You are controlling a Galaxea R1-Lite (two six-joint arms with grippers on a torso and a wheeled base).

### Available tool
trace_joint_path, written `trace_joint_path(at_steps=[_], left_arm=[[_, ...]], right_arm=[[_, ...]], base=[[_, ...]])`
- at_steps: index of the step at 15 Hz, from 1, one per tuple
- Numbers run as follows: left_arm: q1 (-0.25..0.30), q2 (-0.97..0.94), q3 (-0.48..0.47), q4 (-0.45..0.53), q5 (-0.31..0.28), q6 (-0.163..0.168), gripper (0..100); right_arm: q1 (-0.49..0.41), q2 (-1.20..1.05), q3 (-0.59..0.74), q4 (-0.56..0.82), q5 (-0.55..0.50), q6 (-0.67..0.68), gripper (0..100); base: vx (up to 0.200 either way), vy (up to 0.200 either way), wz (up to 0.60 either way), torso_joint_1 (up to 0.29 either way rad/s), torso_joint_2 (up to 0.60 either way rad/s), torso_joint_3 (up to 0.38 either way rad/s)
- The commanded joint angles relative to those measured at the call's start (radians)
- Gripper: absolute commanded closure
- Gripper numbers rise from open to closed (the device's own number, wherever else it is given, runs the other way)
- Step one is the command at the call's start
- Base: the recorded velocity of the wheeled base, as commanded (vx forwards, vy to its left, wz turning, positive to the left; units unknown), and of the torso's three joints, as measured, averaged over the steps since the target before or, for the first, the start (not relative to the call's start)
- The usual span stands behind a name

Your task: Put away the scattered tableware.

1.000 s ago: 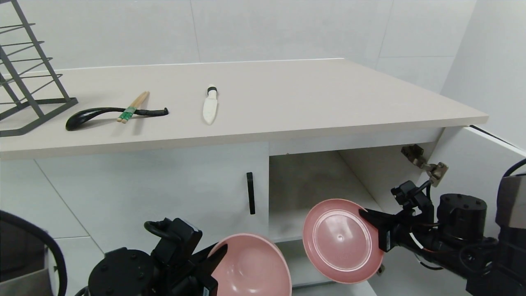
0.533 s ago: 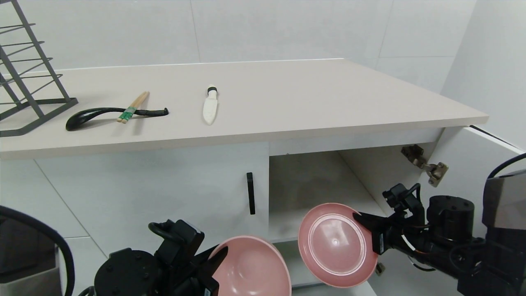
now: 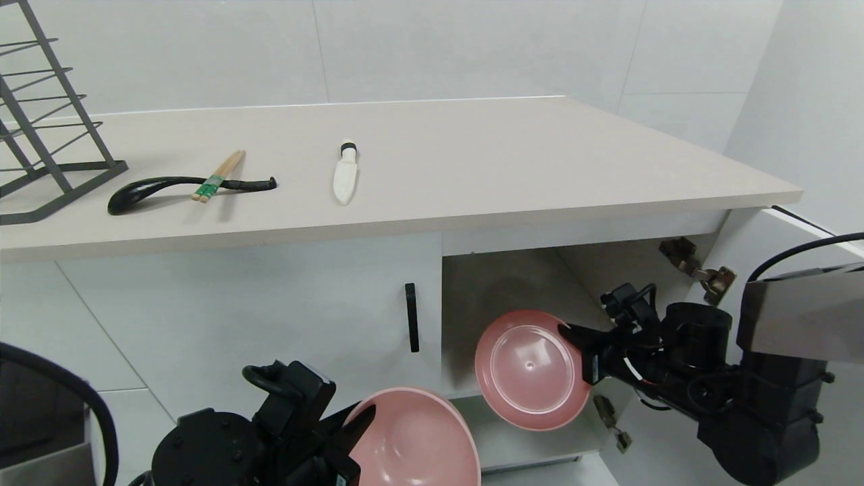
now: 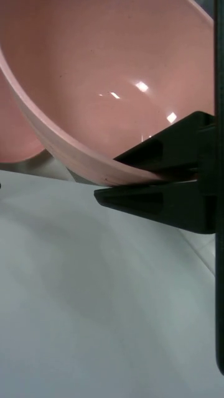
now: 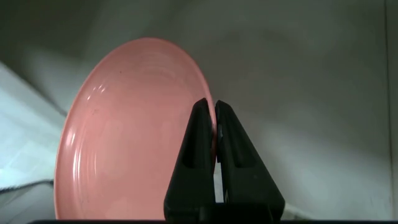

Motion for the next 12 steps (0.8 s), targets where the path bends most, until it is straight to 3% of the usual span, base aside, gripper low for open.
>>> trace_joint_path(at_steps=[1, 12], left_arm=[[0.008, -0.023, 0.000, -0.001, 0.000, 0.000, 100], [0.014, -0.184, -0.014, -0.001, -0.001, -0.002, 100]], right_arm=[[0.004, 0.066, -0.069, -0.001, 0.000, 0.005, 100], [-0.012, 0.181, -0.218, -0.001, -0.002, 0.161, 100]], base=[[0.000, 0.000, 0.00, 0.000, 0.00, 0.000], [0.000, 0.000, 0.00, 0.000, 0.00, 0.000]])
